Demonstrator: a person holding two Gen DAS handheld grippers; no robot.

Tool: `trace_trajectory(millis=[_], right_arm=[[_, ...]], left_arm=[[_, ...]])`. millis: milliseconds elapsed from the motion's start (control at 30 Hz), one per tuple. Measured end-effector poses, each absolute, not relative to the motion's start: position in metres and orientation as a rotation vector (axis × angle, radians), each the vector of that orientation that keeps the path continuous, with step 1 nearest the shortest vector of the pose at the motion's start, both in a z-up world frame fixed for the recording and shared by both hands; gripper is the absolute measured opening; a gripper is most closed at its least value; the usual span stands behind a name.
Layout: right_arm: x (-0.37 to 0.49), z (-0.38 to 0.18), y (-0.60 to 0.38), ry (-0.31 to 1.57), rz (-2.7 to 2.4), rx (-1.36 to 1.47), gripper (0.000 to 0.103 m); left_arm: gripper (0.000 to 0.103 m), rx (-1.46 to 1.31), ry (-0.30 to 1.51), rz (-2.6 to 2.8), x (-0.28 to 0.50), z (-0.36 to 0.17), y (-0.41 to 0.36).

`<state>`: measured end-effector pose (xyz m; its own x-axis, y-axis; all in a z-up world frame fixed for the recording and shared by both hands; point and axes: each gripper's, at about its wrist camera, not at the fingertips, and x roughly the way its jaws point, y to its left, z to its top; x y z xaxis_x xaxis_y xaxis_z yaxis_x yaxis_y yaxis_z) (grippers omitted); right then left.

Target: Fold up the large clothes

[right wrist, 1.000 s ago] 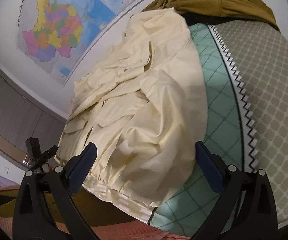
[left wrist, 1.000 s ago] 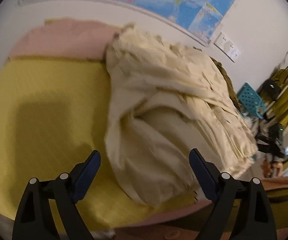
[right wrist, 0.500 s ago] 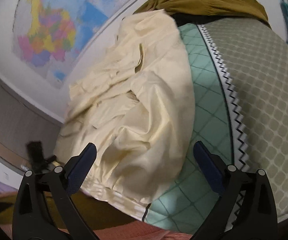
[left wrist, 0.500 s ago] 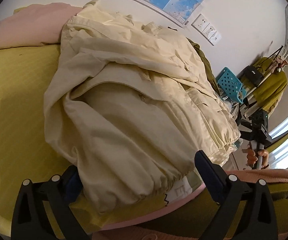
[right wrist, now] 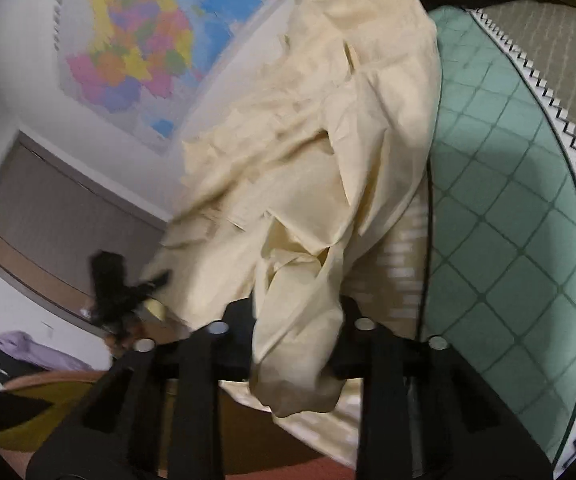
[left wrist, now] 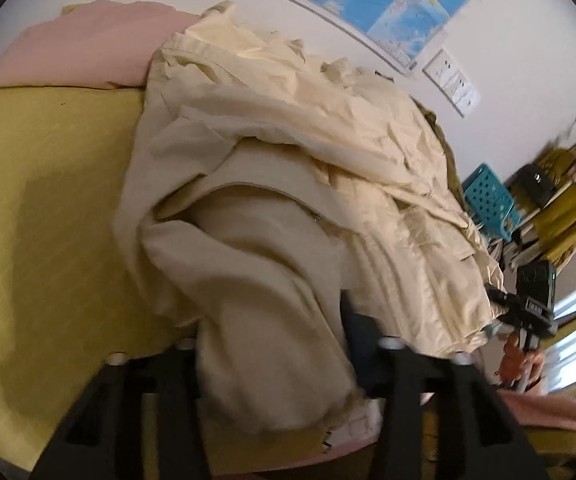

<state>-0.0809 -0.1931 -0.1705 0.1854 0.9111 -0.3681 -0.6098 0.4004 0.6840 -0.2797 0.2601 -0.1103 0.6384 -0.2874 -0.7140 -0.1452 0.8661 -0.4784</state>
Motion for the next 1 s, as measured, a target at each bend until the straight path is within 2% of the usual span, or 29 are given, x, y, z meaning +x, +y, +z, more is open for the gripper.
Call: trace_trajectory(millis=[167, 267, 333, 400, 500, 567, 600, 633, 667, 700, 767, 800, 833, 867, 900, 933, 967, 1000], right_arm=[[-0.122, -0.129, -0.213, 0.674, 1.212, 0.447, 0.015], [-0.146, -0.111, -0.223, 0.612, 1.254, 0.415, 0.015], [-0.151, -0.110, -0.226, 0.608, 1.255, 0.381, 0.018], [-0.145, -0.123, -0.225, 0.676, 1.230, 0.357, 0.023], [-0.131, -0.153, -0.216, 0.811, 1.187, 0.361, 0.035], [-0.128, -0.169, -0.210, 0.869, 1.139, 0.335, 0.039], [-0.128, -0.174, -0.209, 0.882, 1.138, 0.333, 0.048], [-0.128, -0.179, -0.209, 0.893, 1.141, 0.334, 0.053], [-0.128, -0.182, -0.212, 0.899, 1.131, 0.335, 0.060], [-0.130, -0.184, -0.211, 0.904, 1.128, 0.336, 0.061], [-0.132, -0.190, -0.212, 0.930, 1.173, 0.357, 0.075], [-0.133, -0.193, -0.210, 0.944, 1.184, 0.360, 0.075], [-0.133, -0.194, -0.209, 0.952, 1.193, 0.362, 0.075], [-0.133, -0.197, -0.208, 0.958, 1.202, 0.366, 0.065], [-0.134, -0.197, -0.207, 0.950, 1.214, 0.378, 0.045], [-0.134, -0.194, -0.207, 0.941, 1.230, 0.397, 0.035], [-0.134, -0.189, -0.210, 0.914, 1.253, 0.434, 0.026], [-0.135, -0.183, -0.212, 0.886, 1.267, 0.453, 0.023]], left_arm=[[0.017, -0.557, 0.817, -0.148, -0.301, -0.081, 0.270], [0.018, -0.544, 0.785, -0.201, -0.320, -0.065, 0.273], [0.024, -0.492, 0.792, -0.217, -0.328, -0.061, 0.271], [0.034, -0.461, 0.827, -0.200, -0.330, -0.071, 0.274], [0.037, -0.465, 0.902, -0.162, -0.324, -0.094, 0.280], [0.038, -0.449, 0.919, -0.148, -0.323, -0.101, 0.281], [0.042, -0.435, 0.923, -0.148, -0.324, -0.103, 0.281], [0.048, -0.432, 0.929, -0.152, -0.325, -0.104, 0.280], [0.065, -0.435, 0.948, -0.170, -0.325, -0.107, 0.280], [0.069, -0.436, 0.965, -0.173, -0.324, -0.110, 0.281], [0.070, -0.426, 0.977, -0.169, -0.324, -0.113, 0.280], [0.070, -0.426, 0.972, -0.187, -0.325, -0.114, 0.279], [0.069, -0.430, 0.974, -0.199, -0.325, -0.113, 0.278], [0.061, -0.430, 0.971, -0.204, -0.323, -0.113, 0.277], [0.050, -0.431, 0.967, -0.195, -0.322, -0.112, 0.276], [0.045, -0.437, 0.966, -0.177, -0.321, -0.111, 0.276], [0.034, -0.458, 0.959, -0.164, -0.321, -0.108, 0.278], [0.029, -0.493, 0.941, -0.160, -0.321, -0.103, 0.283]])
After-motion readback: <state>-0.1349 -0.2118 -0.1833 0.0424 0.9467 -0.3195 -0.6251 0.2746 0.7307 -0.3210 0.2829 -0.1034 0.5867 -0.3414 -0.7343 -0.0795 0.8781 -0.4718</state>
